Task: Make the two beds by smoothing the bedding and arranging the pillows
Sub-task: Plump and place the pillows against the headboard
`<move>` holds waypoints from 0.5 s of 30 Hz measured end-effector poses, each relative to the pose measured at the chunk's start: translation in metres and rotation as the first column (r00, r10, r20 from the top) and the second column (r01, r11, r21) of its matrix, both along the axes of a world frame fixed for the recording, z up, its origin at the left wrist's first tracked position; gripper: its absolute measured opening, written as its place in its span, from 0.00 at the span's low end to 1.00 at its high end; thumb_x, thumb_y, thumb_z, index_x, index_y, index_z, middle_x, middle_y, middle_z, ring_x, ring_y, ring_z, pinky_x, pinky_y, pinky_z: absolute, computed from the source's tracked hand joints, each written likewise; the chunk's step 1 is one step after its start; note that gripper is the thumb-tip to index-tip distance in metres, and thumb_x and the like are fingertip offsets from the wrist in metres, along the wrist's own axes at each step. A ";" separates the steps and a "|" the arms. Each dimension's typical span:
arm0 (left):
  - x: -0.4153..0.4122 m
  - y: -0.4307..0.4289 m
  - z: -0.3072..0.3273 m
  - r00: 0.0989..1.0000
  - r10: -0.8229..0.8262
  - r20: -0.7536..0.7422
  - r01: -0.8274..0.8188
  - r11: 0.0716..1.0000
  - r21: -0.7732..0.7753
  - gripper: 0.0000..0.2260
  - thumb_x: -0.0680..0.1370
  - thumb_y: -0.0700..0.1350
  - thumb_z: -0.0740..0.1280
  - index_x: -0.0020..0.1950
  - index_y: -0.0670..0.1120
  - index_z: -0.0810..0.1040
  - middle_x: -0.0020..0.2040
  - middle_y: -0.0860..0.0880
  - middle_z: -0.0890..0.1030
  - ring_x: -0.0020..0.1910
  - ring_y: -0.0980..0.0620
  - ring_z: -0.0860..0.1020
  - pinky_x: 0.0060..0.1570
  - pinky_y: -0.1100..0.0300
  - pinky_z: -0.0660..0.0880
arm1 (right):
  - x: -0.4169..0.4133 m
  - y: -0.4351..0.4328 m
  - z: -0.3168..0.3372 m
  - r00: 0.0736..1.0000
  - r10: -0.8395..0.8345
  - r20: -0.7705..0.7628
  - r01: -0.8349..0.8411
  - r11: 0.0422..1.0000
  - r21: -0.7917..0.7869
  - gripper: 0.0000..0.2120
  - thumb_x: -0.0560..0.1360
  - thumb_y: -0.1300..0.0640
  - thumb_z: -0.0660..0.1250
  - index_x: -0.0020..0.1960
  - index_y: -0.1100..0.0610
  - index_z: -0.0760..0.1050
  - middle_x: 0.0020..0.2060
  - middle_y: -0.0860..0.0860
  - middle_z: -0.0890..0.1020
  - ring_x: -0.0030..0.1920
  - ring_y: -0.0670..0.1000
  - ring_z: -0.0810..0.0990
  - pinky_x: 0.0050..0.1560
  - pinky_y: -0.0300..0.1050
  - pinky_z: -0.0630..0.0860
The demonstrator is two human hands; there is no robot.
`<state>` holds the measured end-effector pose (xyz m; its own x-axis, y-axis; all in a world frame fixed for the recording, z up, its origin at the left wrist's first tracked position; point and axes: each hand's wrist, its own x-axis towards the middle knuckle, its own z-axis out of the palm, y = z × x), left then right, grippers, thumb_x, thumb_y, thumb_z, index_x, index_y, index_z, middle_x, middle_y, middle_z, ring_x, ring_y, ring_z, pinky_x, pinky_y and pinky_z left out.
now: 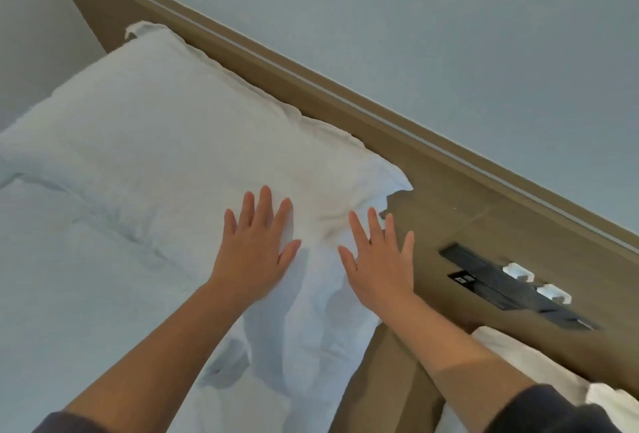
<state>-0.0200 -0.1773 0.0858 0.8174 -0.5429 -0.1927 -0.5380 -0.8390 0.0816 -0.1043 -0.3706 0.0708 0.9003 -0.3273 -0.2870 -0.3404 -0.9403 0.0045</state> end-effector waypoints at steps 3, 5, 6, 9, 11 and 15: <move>-0.021 -0.038 0.000 0.989 -0.146 0.025 0.146 0.989 0.004 0.32 0.80 0.61 0.39 0.76 0.46 0.62 0.76 0.39 0.63 0.73 0.34 0.63 0.65 0.34 0.66 | -0.043 -0.027 0.003 0.994 -0.111 -0.024 0.110 0.993 -0.031 0.30 0.81 0.37 0.39 0.78 0.44 0.32 0.79 0.51 0.39 0.78 0.59 0.37 0.74 0.67 0.43; -0.040 -0.063 -0.005 0.974 -0.225 0.032 0.225 0.974 0.013 0.33 0.80 0.61 0.39 0.76 0.46 0.64 0.75 0.39 0.65 0.72 0.35 0.65 0.65 0.33 0.66 | -0.076 -0.045 0.004 0.985 -0.171 -0.039 0.168 0.984 -0.063 0.30 0.81 0.37 0.39 0.78 0.44 0.33 0.79 0.52 0.39 0.78 0.59 0.37 0.74 0.67 0.41; -0.051 -0.074 -0.007 0.966 -0.258 0.029 0.258 0.966 0.013 0.32 0.80 0.61 0.41 0.75 0.45 0.66 0.74 0.39 0.66 0.72 0.35 0.66 0.64 0.33 0.66 | -0.095 -0.055 0.005 0.978 -0.201 -0.054 0.196 0.977 -0.080 0.30 0.81 0.37 0.39 0.78 0.44 0.33 0.79 0.52 0.38 0.78 0.59 0.37 0.74 0.66 0.40; -0.090 -0.108 -0.015 0.937 -0.349 0.015 0.349 0.937 0.012 0.29 0.81 0.60 0.48 0.74 0.46 0.69 0.74 0.40 0.67 0.72 0.37 0.67 0.65 0.33 0.66 | -0.157 -0.083 0.004 0.950 -0.300 -0.089 0.289 0.950 -0.117 0.30 0.81 0.37 0.38 0.78 0.44 0.34 0.79 0.52 0.39 0.78 0.59 0.37 0.74 0.66 0.39; -0.121 -0.130 -0.015 0.912 -0.409 0.012 0.409 0.912 0.000 0.26 0.81 0.60 0.52 0.74 0.47 0.70 0.74 0.40 0.68 0.72 0.37 0.67 0.64 0.33 0.66 | -0.203 -0.096 0.004 0.921 -0.377 -0.098 0.364 0.923 -0.125 0.29 0.81 0.37 0.41 0.80 0.44 0.43 0.79 0.54 0.47 0.78 0.62 0.45 0.73 0.68 0.46; -0.199 -0.163 -0.006 0.861 -0.507 -0.051 0.506 0.862 -0.033 0.26 0.81 0.59 0.51 0.70 0.47 0.74 0.71 0.41 0.72 0.69 0.38 0.71 0.62 0.34 0.69 | -0.308 -0.104 0.004 0.823 -0.562 -0.082 0.558 0.827 -0.070 0.30 0.76 0.36 0.47 0.73 0.48 0.65 0.71 0.58 0.72 0.69 0.65 0.71 0.64 0.73 0.65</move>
<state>-0.2185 -0.3400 0.0794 0.4173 -0.8826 -0.2163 -0.8822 -0.4506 0.1365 -0.4119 -0.4751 0.0743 0.5274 -0.7802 -0.3363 -0.8044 -0.5860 0.0979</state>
